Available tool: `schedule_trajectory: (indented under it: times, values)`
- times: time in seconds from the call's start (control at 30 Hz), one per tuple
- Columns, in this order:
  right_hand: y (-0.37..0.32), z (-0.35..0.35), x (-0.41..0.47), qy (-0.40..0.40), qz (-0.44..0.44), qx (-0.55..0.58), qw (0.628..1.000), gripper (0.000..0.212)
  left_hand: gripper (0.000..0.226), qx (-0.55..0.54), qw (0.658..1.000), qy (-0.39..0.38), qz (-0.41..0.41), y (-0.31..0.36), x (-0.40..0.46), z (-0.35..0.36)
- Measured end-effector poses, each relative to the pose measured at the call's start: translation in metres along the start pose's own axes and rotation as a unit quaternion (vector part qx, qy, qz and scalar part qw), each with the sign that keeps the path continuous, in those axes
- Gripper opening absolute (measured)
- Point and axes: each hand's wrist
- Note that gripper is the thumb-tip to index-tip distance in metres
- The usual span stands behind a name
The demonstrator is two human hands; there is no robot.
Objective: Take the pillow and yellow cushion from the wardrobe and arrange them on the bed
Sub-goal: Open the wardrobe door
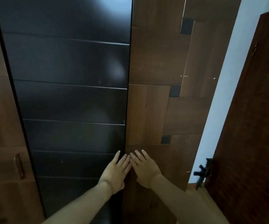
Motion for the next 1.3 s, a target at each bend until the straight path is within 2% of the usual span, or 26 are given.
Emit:
schedule_trajectory:
  times: [0.17,0.27,0.37,0.47,0.63,0.8,1.03,1.13,1.23,1.3]
  values:
    - [-0.006,0.014,0.018,-0.056,-0.003,-0.076,0.996,0.083,0.082,-0.002,0.997,-0.074,-0.012,0.009,0.019,0.008]
    - [-0.006,0.022,0.030,-0.072,0.011,-0.099,0.992,0.078,0.088,0.008,0.995,-0.091,-0.041,0.010,0.027,0.023]
    - [-0.004,0.030,0.039,-0.086,0.033,-0.089,0.992,0.077,0.090,-0.027,0.995,-0.074,-0.054,0.010,0.031,0.037]
    - [-0.013,0.032,0.042,-0.059,0.054,-0.079,0.994,0.075,0.091,-0.063,0.994,-0.060,-0.062,0.014,0.028,0.045]
    - [-0.040,0.021,0.043,-0.041,0.115,-0.107,0.987,0.061,0.089,-0.077,0.993,-0.058,-0.072,0.025,0.014,0.044]
    - [-0.049,0.022,0.024,-0.048,0.138,-0.128,0.981,0.066,0.088,-0.061,0.994,-0.050,-0.081,0.034,-0.016,0.043]
    - [-0.055,0.039,-0.012,-0.025,0.118,-0.113,0.986,0.080,0.097,-0.048,0.997,0.002,-0.068,0.044,-0.065,0.063]
    - [-0.063,0.044,-0.033,-0.017,0.122,-0.132,0.984,0.078,0.093,-0.033,0.997,0.022,-0.071,0.046,-0.094,0.072]
    - [-0.066,0.049,-0.055,-0.032,0.114,-0.145,0.982,0.074,0.087,-0.039,0.997,-0.022,-0.061,0.053,-0.128,0.070]
    - [-0.068,0.055,-0.073,-0.039,0.120,-0.138,0.982,0.065,0.077,-0.073,0.997,0.029,-0.020,0.067,-0.142,0.056]
Point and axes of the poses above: each hand's wrist, its own x-axis towards the middle knuckle, its own z-axis out of the palm, y = z × x, and after that the axes turned 15 degrees about -y, right-handed
